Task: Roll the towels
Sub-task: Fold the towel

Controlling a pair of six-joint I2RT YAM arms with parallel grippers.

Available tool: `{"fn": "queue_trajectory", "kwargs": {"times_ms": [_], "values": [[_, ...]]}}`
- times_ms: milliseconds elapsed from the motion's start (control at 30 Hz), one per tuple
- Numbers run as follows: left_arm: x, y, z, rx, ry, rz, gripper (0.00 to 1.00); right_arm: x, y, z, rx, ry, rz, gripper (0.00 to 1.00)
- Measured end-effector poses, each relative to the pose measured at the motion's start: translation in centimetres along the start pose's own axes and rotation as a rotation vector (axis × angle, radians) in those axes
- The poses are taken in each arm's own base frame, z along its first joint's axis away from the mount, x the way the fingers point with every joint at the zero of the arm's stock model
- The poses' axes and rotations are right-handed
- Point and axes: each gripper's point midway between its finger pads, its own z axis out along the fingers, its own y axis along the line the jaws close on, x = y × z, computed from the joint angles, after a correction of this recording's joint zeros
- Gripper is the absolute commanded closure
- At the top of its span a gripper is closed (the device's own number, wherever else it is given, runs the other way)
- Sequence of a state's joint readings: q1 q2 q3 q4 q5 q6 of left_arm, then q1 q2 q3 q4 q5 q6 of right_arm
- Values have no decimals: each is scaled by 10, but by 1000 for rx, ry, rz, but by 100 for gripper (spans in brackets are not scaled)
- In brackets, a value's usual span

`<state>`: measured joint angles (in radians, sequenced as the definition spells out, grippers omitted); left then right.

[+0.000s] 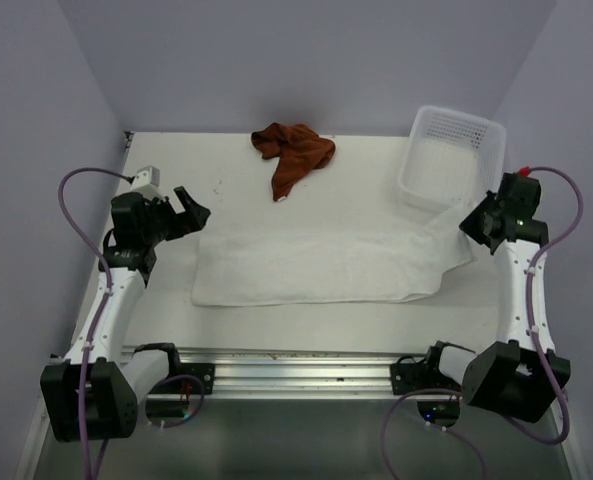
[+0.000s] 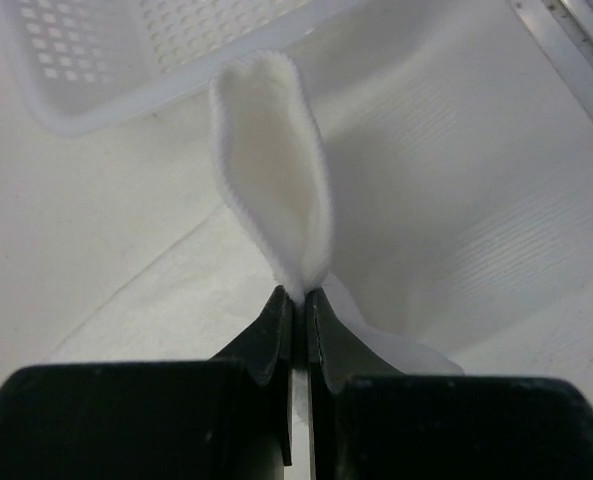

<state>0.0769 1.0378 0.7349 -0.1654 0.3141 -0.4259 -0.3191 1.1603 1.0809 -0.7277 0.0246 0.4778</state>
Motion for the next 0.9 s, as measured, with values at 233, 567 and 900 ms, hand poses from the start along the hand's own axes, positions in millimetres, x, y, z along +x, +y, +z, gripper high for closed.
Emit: {"fn": "queue_trajectory", "kwargs": {"times_ms": [233, 567, 900], "values": [[-8, 8, -7, -63, -40, 14, 1, 16, 92, -32, -244, 34, -175, 100], [-25, 33, -21, -233, -118, 14, 0, 86, 205, -47, -462, 185, -322, 100], [-34, 45, -35, -323, -175, 13, 1, 183, 315, -64, -614, 316, -447, 100]]}}
